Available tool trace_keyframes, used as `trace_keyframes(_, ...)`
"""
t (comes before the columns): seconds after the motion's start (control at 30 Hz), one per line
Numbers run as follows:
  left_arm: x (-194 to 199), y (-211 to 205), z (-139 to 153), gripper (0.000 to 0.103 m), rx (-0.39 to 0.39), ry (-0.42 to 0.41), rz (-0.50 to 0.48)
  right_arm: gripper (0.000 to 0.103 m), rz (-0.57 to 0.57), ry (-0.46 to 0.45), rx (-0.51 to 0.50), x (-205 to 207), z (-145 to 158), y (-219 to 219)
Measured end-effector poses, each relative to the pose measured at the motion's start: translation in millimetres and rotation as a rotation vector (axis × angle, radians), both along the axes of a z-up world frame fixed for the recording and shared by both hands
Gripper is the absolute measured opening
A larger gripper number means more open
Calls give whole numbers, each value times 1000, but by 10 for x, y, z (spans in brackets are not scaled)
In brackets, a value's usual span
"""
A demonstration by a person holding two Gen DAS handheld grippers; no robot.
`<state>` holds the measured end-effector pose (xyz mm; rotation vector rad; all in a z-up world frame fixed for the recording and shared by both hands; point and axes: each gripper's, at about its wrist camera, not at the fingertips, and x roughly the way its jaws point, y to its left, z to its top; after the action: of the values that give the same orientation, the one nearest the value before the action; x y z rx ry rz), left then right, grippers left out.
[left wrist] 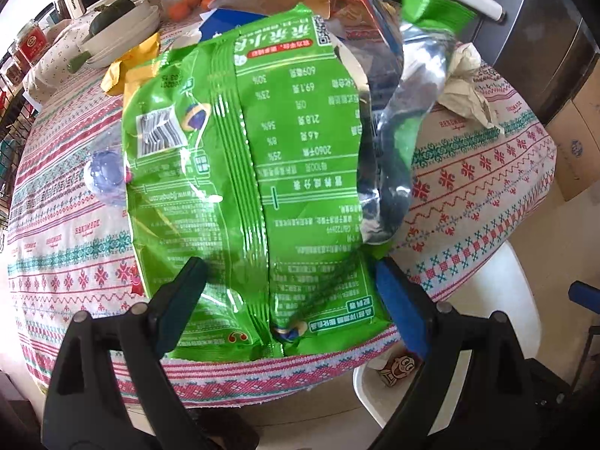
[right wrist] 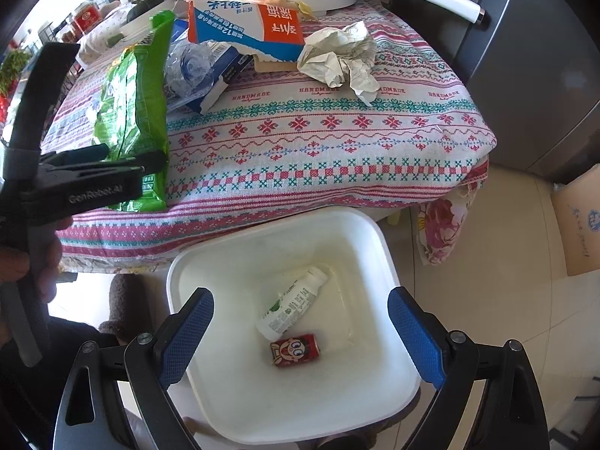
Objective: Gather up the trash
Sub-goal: 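Grasp the green snack bag with the left gripper, then grasp the clear plastic water bottle with the right gripper while the left holds the bag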
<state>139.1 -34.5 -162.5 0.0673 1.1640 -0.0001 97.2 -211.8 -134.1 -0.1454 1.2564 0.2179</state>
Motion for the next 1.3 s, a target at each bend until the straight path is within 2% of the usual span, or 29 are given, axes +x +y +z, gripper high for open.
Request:
trace_keyframes(0.1, -11, 7, -157, 91, -24, 63, -3, 95, -6, 1, 2, 3, 0, -11)
trace_keyframes(0.13, -26, 40, -164, 91, -50, 53, 8, 95, -8, 1, 1, 5, -2, -15)
trace_keyframes(0.2, -26, 60, -167, 88, -51, 60, -3, 95, -11, 2, 0, 4, -10, -19)
trace_keyframes(0.27, -52, 78, -139, 76, -57, 55, -23, 95, -14, 1, 0, 2, -9, -21)
trace_keyframes(0.33, -101, 90, -114, 70, -60, 53, -35, 95, -16, -1, 1, 3, -7, -17)
trace_keyframes(0.37, -117, 99, -99, 63, -61, 52, -35, 95, -19, -3, 2, 5, -3, -18)
trace_keyframes(0.5, -146, 286, -30, 48, -141, 74, -16, 95, -31, -11, 16, 26, 34, -17)
trace_keyframes(0.57, -177, 419, 14, 27, -187, 75, 1, 95, -35, -18, 29, 44, 70, -10)
trace_keyframes(0.73, -320, 718, 196, 23, -261, 44, 23, 95, -34, -42, 56, 108, 187, 69)
trace_keyframes(0.93, -542, 984, 589, 21, -316, -76, 28, 95, -2, -92, 73, 204, 362, 336)
trace_keyframes(1.07, -646, 1315, 781, 21, -338, -152, 100, 95, 103, -179, 43, 263, 530, 697)
trace_keyframes(1.17, -639, 1561, 849, 21, -330, -187, 161, 95, 234, -251, 6, 348, 631, 1046)
trace_keyframes(1.3, -655, 1838, 936, 21, -334, -219, 231, 95, 368, -279, -23, 489, 653, 1476)
